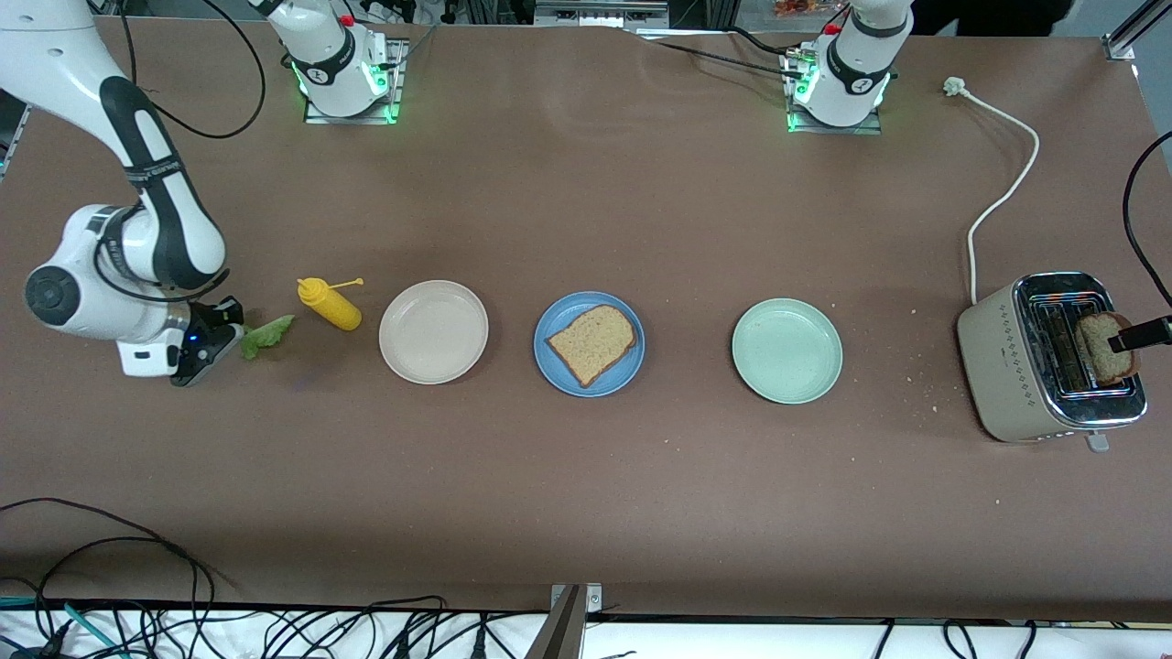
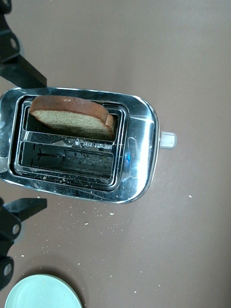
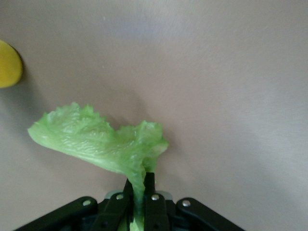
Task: Make sandwich in blue plate with both arms
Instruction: 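Lift the lettuce and carry it over the blue plate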
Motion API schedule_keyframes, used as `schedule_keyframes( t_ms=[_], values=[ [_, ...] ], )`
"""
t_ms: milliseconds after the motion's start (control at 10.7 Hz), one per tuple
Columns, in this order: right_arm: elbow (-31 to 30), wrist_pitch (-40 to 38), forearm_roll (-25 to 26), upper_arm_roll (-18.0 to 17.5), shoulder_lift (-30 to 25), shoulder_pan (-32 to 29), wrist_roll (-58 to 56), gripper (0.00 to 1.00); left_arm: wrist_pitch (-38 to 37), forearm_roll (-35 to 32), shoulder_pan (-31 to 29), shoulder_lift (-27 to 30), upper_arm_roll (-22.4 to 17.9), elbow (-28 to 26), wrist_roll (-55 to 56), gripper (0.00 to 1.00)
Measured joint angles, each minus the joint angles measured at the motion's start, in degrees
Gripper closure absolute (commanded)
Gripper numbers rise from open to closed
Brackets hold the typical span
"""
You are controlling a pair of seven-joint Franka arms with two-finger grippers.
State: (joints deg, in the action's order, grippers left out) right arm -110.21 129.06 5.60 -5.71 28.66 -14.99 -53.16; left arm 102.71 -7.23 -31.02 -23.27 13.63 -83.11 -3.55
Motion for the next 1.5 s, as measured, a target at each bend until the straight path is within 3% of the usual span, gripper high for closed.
schedule_keyframes(
  t_ms=[468, 748, 1216, 1496],
  values=[
    [19.06, -25.65, -0.05, -0.54, -1.29, 3.57, 0.20, 1.00, 0.00, 0.00, -0.21, -0.12, -0.07, -0.01, 0.00, 0.00],
    [27.03, -35.91, -0.27, -1.16, -1.37, 7.94, 10.93, 1.00, 0.00, 0.00, -0.21, -0.22, -0.06, -0.01, 0.00, 0.00],
    [28.17, -38.19, -6.64, -9.99, -1.15, 12.16, 42.67, 1.00, 0.00, 0.00, -0.21, -0.32, -0.08, -0.02, 0.00, 0.00],
    [28.17, -34.26, -7.90, -11.75, -0.29, 17.69, 59.16, 1.00, 0.00, 0.00, -0.21, -0.37, -0.07, -0.05, 0.00, 0.00]
  ],
)
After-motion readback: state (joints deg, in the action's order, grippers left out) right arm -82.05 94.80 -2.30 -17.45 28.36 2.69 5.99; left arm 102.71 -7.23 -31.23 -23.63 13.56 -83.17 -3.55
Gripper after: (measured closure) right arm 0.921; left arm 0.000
